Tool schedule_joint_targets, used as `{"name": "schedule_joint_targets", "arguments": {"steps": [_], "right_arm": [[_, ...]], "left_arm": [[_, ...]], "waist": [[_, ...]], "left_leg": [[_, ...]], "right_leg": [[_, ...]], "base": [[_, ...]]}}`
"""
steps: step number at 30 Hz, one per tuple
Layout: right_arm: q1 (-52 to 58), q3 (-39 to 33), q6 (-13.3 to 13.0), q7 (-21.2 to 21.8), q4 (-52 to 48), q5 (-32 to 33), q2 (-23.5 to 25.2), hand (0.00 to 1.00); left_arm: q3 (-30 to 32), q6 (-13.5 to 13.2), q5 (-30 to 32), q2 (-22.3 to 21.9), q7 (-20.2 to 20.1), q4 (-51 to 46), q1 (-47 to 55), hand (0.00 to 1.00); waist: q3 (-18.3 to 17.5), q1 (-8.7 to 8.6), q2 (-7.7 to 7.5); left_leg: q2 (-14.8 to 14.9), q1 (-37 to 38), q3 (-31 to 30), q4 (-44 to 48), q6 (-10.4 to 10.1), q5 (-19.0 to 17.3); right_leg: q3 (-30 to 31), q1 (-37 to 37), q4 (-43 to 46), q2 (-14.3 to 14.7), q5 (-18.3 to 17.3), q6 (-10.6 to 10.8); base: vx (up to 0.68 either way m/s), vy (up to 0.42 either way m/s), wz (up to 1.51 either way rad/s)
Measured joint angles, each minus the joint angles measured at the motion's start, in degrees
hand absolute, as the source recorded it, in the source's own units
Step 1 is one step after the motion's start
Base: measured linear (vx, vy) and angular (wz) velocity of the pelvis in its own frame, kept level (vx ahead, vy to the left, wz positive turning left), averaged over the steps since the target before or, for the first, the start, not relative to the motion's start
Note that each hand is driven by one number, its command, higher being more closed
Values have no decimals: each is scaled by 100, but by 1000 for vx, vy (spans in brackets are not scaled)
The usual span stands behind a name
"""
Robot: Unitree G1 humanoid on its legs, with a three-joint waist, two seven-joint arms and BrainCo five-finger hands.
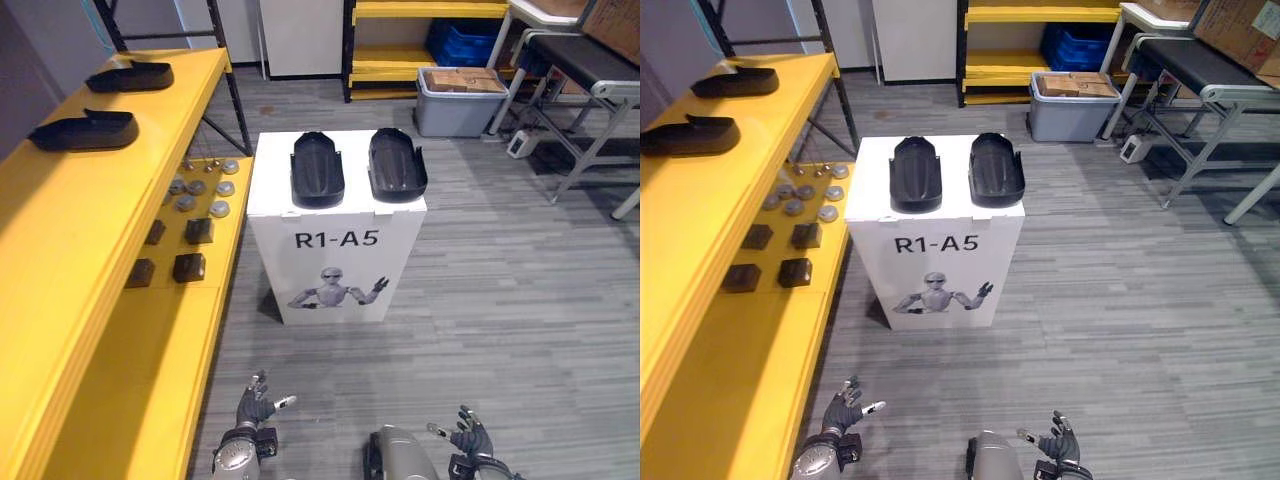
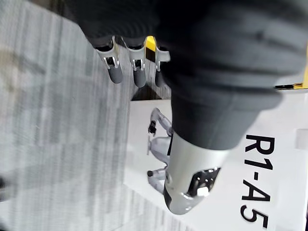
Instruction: Walk over and take plastic housings, then place them on the shelf
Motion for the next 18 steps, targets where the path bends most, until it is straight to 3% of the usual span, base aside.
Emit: {"name": "schedule_joint_targets", "arguments": {"steps": [1, 3, 5, 6, 7, 9, 12, 14, 16, 17, 18], "right_arm": [[-131, -34, 5, 0, 149, -4, -95, 0], [-277, -127, 11, -12, 165, -11, -82, 0], [-163, -57, 10, -12, 28, -12, -75, 0], [-18, 81, 0, -12, -183, -6, -61, 0], [22, 177, -3, -28, -319, 5, -11, 0], [4, 184, -5, -41, -331, 11, 71, 0], [92, 68, -4, -58, -297, 38, 143, 0], [73, -149, -5, -75, -219, 135, 164, 0], [106, -241, -5, -83, -107, 136, 133, 0], [133, -296, 2, -87, -50, 136, 89, 0], [200, -347, 6, -94, 10, 136, 80, 0]], "left_arm": [[11, -1, 0, -56, 15, 151, -90, 0], [65, 1, 1, -114, 18, 212, -157, 0], [137, -31, 3, -239, 27, 207, -127, 0], [218, -47, 2, -323, 27, 158, -101, 0], [232, -67, 2, -356, 28, 138, -73, 0], [225, -49, 1, -356, 26, 141, -5, 0], [221, -37, 1, -432, 23, 148, 138, 0], [220, -38, 1, -454, 25, 175, 135, 0], [214, -45, 1, -466, 27, 249, 103, 0], [214, -46, 2, -498, 28, 343, 78, 0], [224, -43, 2, -486, 33, 478, 67, 0]], "waist": [[17, 94, 171], [31, 115, 192], [11, 24, 217], [-2, 31, 233], [5, 164, 238], [0, 250, 271], [11, 366, 219], [5, 339, 227], [-33, 329, 289], [-85, 326, 398], [-159, 311, 467]], "left_leg": [[218, 18, -54, 72, -119, -13], [244, 14, -171, 394, -421, 221], [335, -281, -169, 1583, -392, 541], [511, -803, -114, 2904, -353, 998], [830, -1327, 62, 3963, -411, 1056], [1093, -1786, 252, 4495, -443, 758], [1118, -1954, 826, 3313, -536, 395], [832, -1870, 816, 1427, -542, 468], [740, -1795, 725, 740, -563, 985], [733, -1742, 628, 433, -487, 1571], [718, -1540, 660, 132, -437, 1484]], "right_leg": [[-42, 33, 107, 193, 35, -387], [-98, -2, 715, 169, -366, -536], [-392, 511, 744, 103, -677, -553], [-525, 936, 461, 126, -850, -611], [-513, 1318, 105, 270, -976, -681], [-505, 1687, -203, 400, -990, -759], [-444, 2254, -591, 291, -992, -756], [-330, 2398, -744, 172, -1015, -630], [-310, 2414, -745, 195, -1065, -538], [-271, 2435, -739, 287, -1118, -455], [-198, 2472, -706, 311, -1191, -357]], "base": [[613, -317, 24], [506, -301, 26], [406, -284, 73], [339, -249, 51], [379, -246, 22], [257, -118, -10], [258, -20, -14], [249, 89, -24], [189, 133, -13], [190, 172, -10], [233, 209, -5]]}}
